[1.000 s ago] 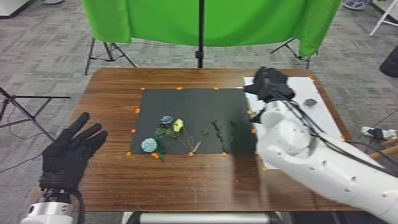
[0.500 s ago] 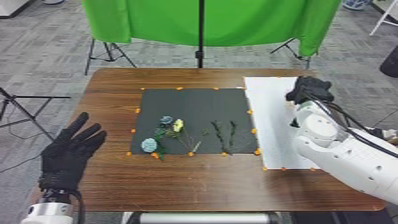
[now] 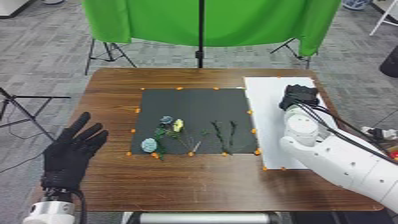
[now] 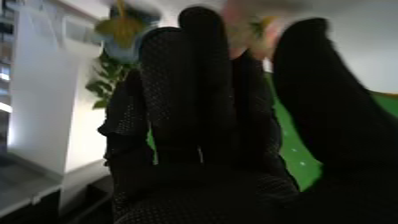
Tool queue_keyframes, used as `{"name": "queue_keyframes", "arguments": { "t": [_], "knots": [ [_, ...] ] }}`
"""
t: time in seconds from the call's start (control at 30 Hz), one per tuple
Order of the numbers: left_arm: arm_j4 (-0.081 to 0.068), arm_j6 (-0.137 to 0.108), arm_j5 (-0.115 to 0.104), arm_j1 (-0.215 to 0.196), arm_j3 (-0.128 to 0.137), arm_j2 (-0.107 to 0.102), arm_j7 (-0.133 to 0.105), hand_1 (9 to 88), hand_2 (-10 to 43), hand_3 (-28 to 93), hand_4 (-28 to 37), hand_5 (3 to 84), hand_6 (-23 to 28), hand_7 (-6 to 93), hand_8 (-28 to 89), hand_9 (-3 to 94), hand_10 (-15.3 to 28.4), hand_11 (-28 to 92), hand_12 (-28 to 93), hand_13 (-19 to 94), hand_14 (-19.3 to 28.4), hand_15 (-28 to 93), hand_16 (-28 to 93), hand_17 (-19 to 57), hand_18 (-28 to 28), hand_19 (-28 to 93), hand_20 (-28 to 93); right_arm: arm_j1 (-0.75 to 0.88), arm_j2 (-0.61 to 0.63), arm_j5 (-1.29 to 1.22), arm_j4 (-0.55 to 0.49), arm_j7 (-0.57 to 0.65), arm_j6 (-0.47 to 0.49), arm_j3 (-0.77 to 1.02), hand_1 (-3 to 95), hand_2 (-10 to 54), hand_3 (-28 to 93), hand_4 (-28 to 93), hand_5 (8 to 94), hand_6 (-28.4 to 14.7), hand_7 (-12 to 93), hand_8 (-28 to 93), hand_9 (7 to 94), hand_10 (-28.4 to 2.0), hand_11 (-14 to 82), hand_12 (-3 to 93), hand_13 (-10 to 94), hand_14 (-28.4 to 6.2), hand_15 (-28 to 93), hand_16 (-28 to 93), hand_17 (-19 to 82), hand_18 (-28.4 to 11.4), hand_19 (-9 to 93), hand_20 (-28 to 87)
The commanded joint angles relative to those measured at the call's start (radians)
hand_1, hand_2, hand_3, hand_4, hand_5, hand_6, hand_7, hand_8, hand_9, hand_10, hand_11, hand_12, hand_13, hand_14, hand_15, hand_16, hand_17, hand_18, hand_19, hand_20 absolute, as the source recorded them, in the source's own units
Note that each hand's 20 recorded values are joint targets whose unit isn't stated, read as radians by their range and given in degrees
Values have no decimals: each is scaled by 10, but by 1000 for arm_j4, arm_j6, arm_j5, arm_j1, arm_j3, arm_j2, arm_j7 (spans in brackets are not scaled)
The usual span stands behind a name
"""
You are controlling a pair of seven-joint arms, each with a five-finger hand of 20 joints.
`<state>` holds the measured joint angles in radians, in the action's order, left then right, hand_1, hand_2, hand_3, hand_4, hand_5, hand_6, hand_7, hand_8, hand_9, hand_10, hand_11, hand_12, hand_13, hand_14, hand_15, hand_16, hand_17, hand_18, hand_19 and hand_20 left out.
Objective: Arrange flowers
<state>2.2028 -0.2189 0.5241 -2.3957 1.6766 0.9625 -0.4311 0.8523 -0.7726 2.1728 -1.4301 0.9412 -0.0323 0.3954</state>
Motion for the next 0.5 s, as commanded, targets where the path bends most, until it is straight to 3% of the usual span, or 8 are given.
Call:
{"name": "queue_keyframes", "arguments": {
  "t": [0.03,0.23,0.4,0.5],
  "knots": [
    [4,-8,1,-20,5,8,9,214,50,797,-283,358,76,118,-98,345,204,234,112,236,284,509,-85,-95,263,541,151,31,20,99,-43,-24,-180,-50,528,-95,693,-283,853,35,155,-6,896,-74,222,264,735,-52,678,170,283,-204,866,423],
    [8,-9,-2,-32,9,8,5,215,50,798,-283,358,76,119,-99,345,203,235,110,236,284,512,-87,-96,263,541,150,75,8,177,-215,-135,-317,-7,528,-95,709,-283,863,30,154,0,909,-81,242,267,750,-52,686,178,292,-207,880,423],
    [8,-7,0,-29,4,8,7,218,50,794,-283,358,76,116,-99,346,203,233,110,238,284,509,-88,-93,262,540,149,179,-45,112,-360,-281,-252,92,517,-95,721,-283,865,27,151,7,910,-82,268,262,748,-56,696,187,292,-209,885,423],
    [6,3,9,-23,3,14,21,218,50,794,-283,358,76,114,-98,346,203,233,110,238,284,508,-87,-93,262,540,148,232,-81,124,-406,-337,-204,117,513,-95,724,-283,859,27,149,10,902,-82,303,254,742,-57,713,195,290,-210,887,425]
  ]
}}
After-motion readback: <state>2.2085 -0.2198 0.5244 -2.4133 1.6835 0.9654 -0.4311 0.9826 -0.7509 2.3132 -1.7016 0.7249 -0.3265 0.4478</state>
